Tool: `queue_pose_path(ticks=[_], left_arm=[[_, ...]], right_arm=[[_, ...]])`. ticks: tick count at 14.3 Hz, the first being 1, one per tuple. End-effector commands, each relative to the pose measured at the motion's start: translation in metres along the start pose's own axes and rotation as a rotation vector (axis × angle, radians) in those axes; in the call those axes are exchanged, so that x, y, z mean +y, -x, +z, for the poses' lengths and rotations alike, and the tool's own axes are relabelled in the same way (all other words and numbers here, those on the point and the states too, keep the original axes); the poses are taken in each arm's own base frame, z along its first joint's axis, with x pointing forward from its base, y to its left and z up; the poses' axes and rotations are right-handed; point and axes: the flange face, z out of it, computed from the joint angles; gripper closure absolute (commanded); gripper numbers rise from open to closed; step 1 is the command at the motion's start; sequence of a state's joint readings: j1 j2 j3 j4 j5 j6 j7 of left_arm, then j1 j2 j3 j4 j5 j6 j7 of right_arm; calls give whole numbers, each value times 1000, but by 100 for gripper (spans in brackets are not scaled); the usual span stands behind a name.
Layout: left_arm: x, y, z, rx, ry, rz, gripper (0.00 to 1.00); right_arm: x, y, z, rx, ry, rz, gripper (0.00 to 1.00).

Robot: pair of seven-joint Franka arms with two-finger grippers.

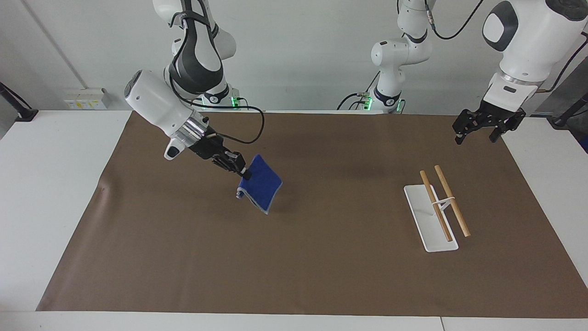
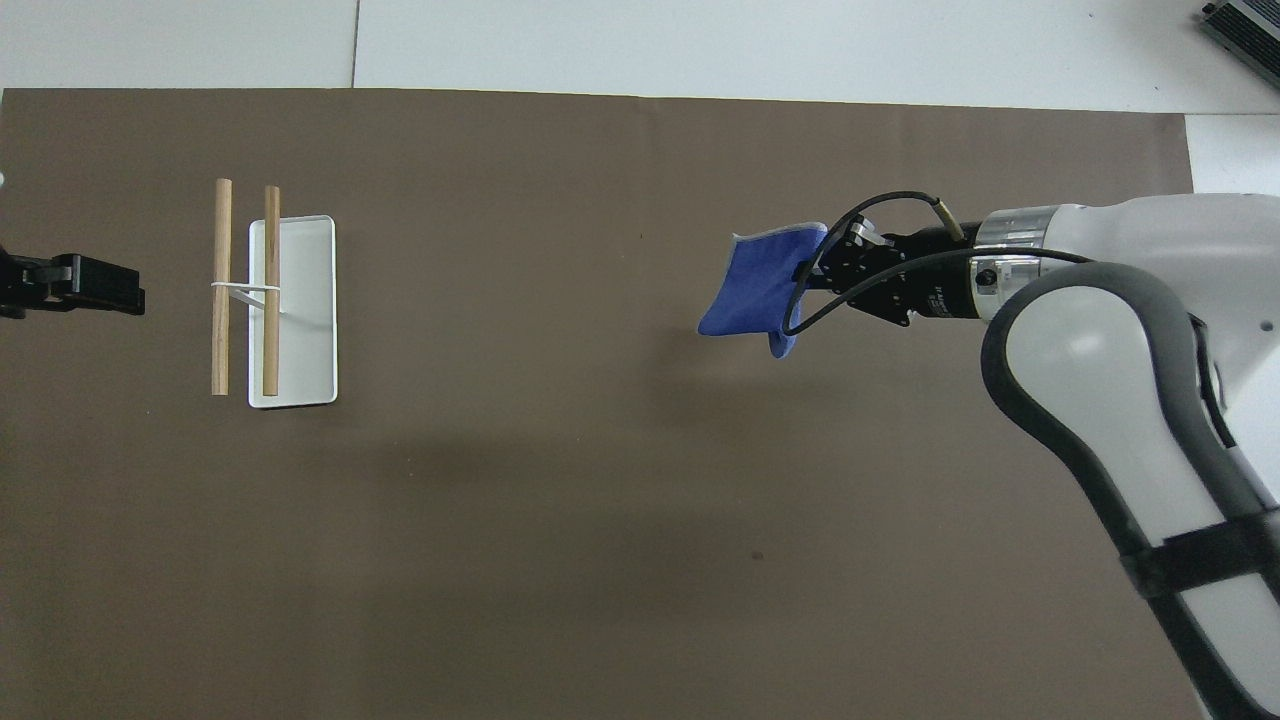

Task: Right arm passes towel to left arm to hang
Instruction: 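Lift the blue towel with the right gripper toward the tray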

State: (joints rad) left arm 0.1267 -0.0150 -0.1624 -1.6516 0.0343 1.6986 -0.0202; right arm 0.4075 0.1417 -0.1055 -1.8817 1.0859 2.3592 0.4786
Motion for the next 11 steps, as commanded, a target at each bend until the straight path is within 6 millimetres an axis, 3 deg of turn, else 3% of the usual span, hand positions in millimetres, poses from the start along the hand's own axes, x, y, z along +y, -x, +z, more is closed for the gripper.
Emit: queue_pose_path(ticks=[1,5,8,11], left_arm=[[3,6,0,-6,10,8,0],[3,9,2,-22,9,5,0],[5,9,2,-26,9,-1,0],[12,16,8,-30,4,-86,0]], right_arm=[[-4,12,26,-16,-96,157,100],[-3,40,57,-23,-161,301,100],[-4,53,64,-15,-205,405,100],[-2,63,73,-7,-204,402,100]])
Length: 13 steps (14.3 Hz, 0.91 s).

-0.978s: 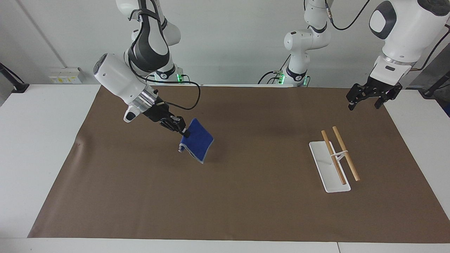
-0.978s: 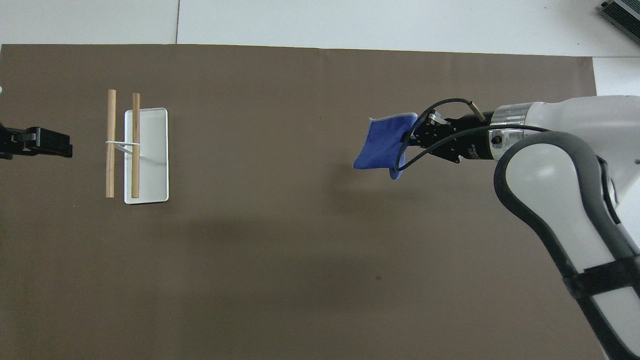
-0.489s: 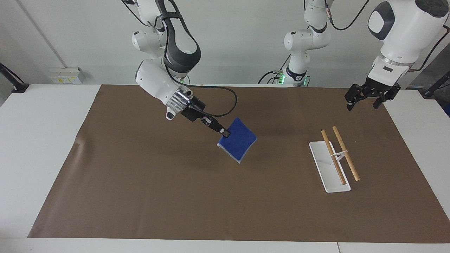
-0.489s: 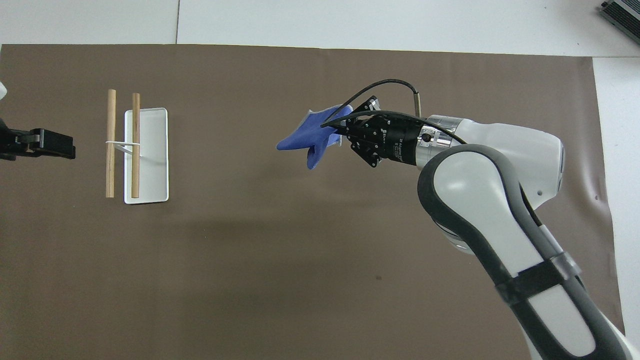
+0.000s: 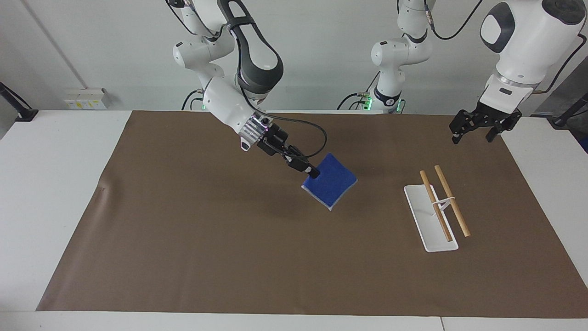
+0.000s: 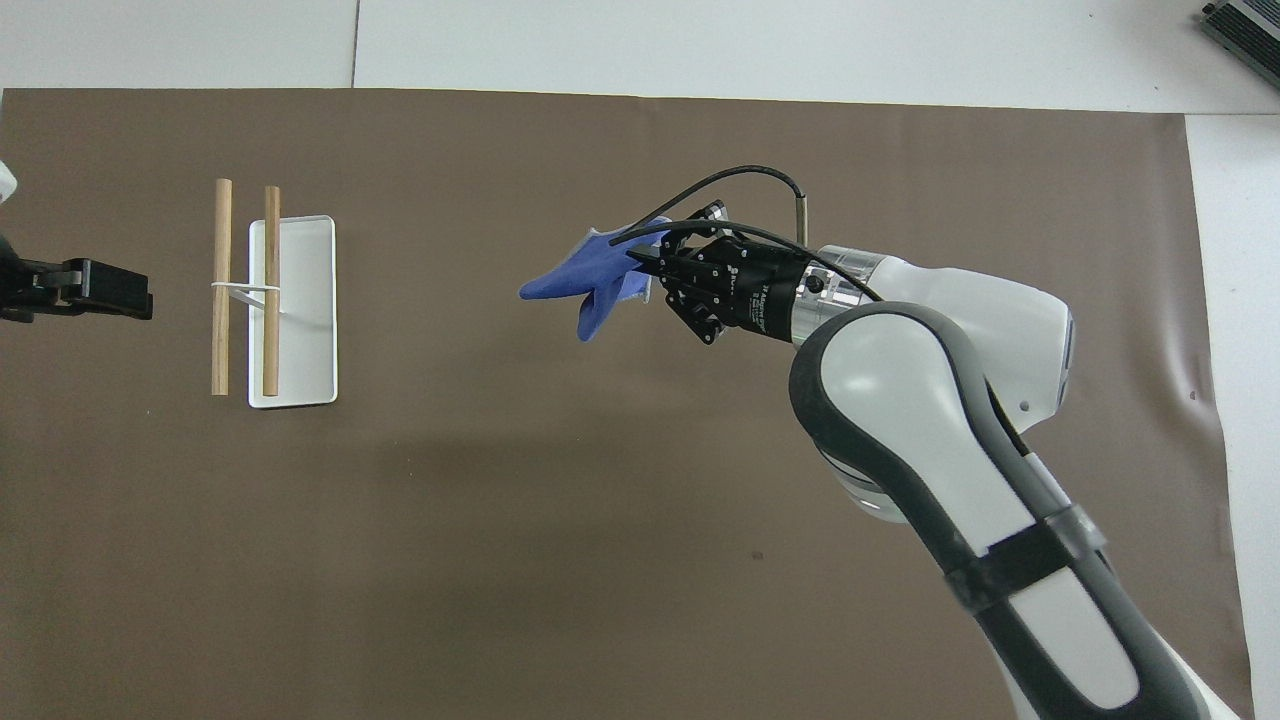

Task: Right arm passes towel to left arm to hang
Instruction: 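Lift the blue towel with the right gripper toward the tray, then hold the towel out with the right gripper while the left gripper grasps it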

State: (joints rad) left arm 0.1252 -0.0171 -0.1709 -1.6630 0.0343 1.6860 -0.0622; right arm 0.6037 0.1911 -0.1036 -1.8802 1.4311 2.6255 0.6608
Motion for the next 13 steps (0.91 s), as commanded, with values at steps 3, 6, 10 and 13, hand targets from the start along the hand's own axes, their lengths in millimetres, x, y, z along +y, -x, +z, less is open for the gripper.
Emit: queue_pose_path(ticks=[3,6,10,13], left_arm=[[35,19,8,-2,38,-201,0],[63,24,24,78,128,-440,0],[104,34,41,180,200,-733,0],[126,34,39,238,292,-944,0]], right_arm=[[-1,5,6,0,-23,34,100],[1,8,8,-6,-22,39,100],[4,12,11,-12,-15,34,100],[6,16,13,-19,-10,37,100]])
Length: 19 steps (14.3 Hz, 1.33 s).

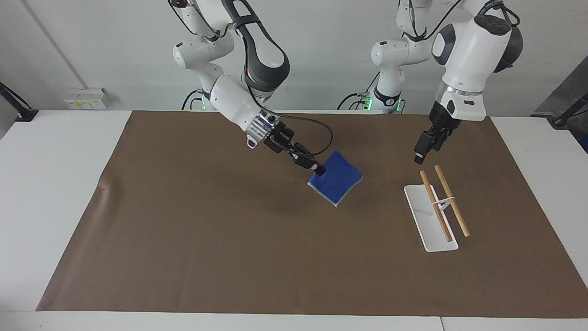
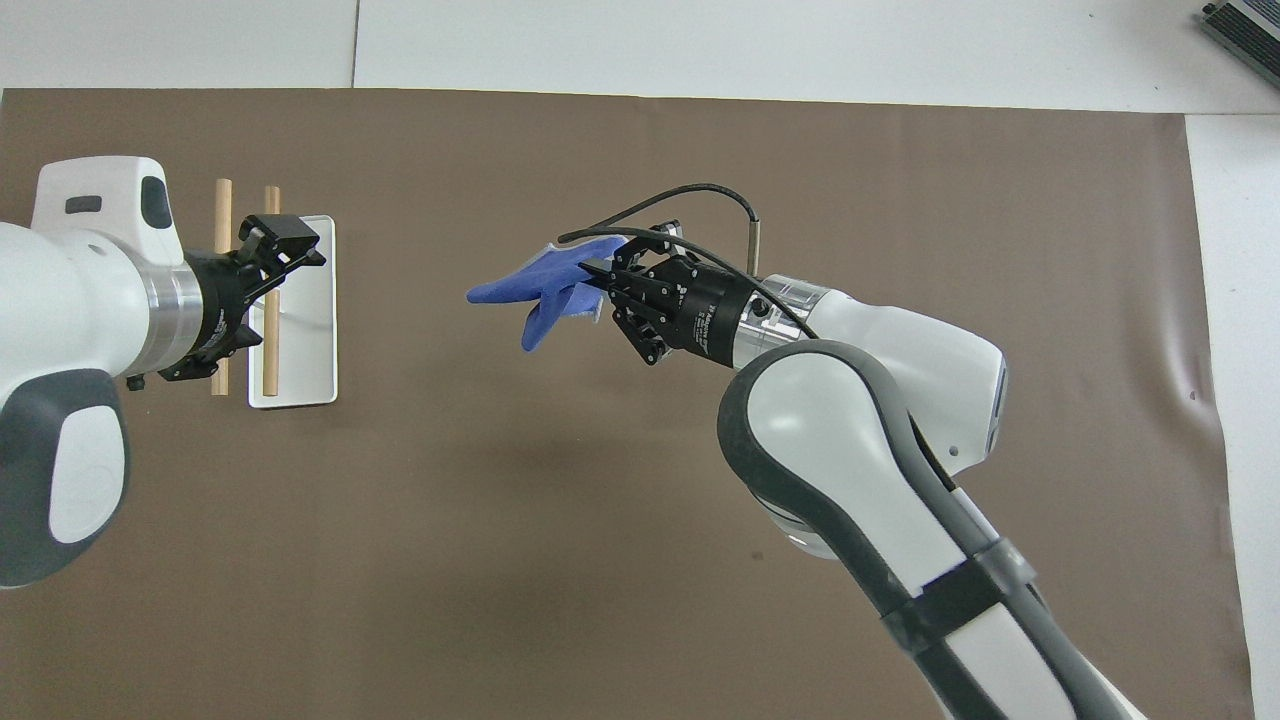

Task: Right arm passes towel to left arm to hang
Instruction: 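Hold the towel out with the right gripper while the left gripper grasps it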

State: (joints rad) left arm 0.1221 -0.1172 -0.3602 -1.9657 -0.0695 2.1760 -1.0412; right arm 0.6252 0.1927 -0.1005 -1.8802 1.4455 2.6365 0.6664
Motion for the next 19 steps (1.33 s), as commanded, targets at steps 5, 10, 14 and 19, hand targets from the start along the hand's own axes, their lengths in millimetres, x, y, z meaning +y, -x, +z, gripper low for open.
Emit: queue_pose_path(ticks=[5,10,14,19], left_arm=[[18,59,22,33,213,-414,0],[34,90,60,-34,239,-485,0],[43,90,56,-49,312,-567,0],[46,84,65,-59,360,-584,0]], right_arm=[[2,18,10,-18,-76,215,100],[3,16,7,-52,-145,362,100],[4,17,8,-52,-144,355,100],[8,21,12,-51,-131,326,100]])
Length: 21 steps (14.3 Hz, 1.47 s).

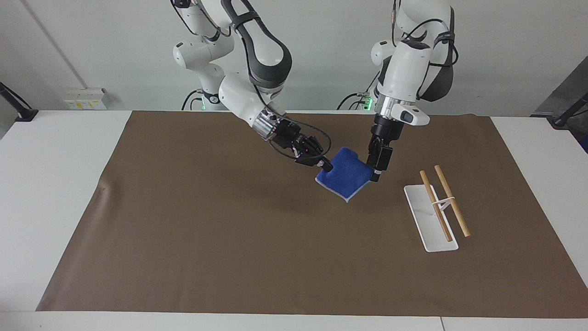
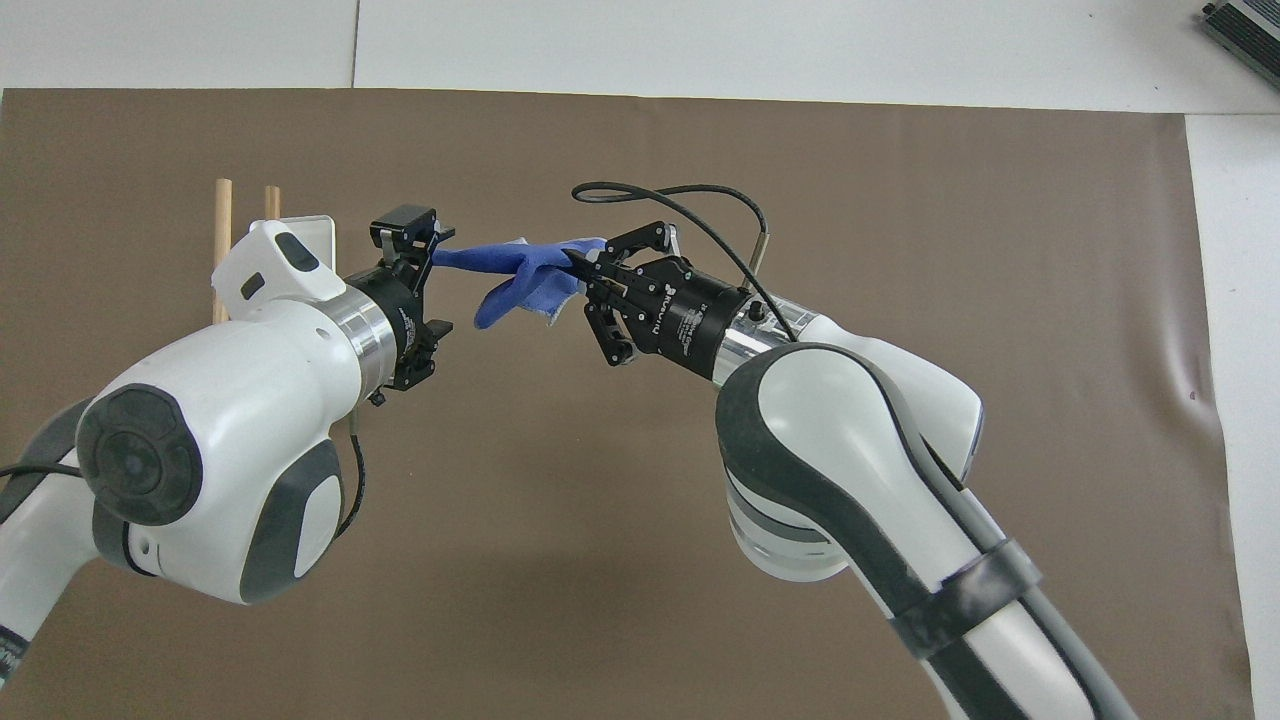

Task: Right arm passes towel to left arm to hang
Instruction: 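Open the right gripper and withdraw while the left gripper holds the towel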

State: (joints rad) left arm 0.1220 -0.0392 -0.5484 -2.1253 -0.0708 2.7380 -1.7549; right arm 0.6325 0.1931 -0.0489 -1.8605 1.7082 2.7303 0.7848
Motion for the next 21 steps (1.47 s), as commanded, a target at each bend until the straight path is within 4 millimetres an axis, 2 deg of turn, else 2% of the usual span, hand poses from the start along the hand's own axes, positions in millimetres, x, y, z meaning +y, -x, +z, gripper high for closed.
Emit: queue_pose_path(ticks=[1,3,6,9,14,15,16,17,21], left_arm=[[1,-4,13,-25,19,-32,0],[0,-3,16,-29,16,-31,23],[-2,0,17,-30,5,-6,72],[-1,5,17,-36,7,14,99],[4,5,14,-38,18,92,100],[5,3,16,-39,17,122,100],[8,2,17,-42,21,140,100],[12,-1,16,-40,25,142,100],[17,-12,14,-26,33,213,100]], right_arm=[[1,1,4,3,-11,-3,100],[2,1,5,4,-9,-3,100],[2,0,5,5,-9,-4,100],[3,0,5,6,-8,-4,100],[1,-2,4,8,-10,-15,100],[1,-3,4,9,-11,-17,79],[1,-3,3,15,-14,-29,23],[-2,-3,-1,37,-34,-69,0],[1,-18,-11,132,-57,-320,0]])
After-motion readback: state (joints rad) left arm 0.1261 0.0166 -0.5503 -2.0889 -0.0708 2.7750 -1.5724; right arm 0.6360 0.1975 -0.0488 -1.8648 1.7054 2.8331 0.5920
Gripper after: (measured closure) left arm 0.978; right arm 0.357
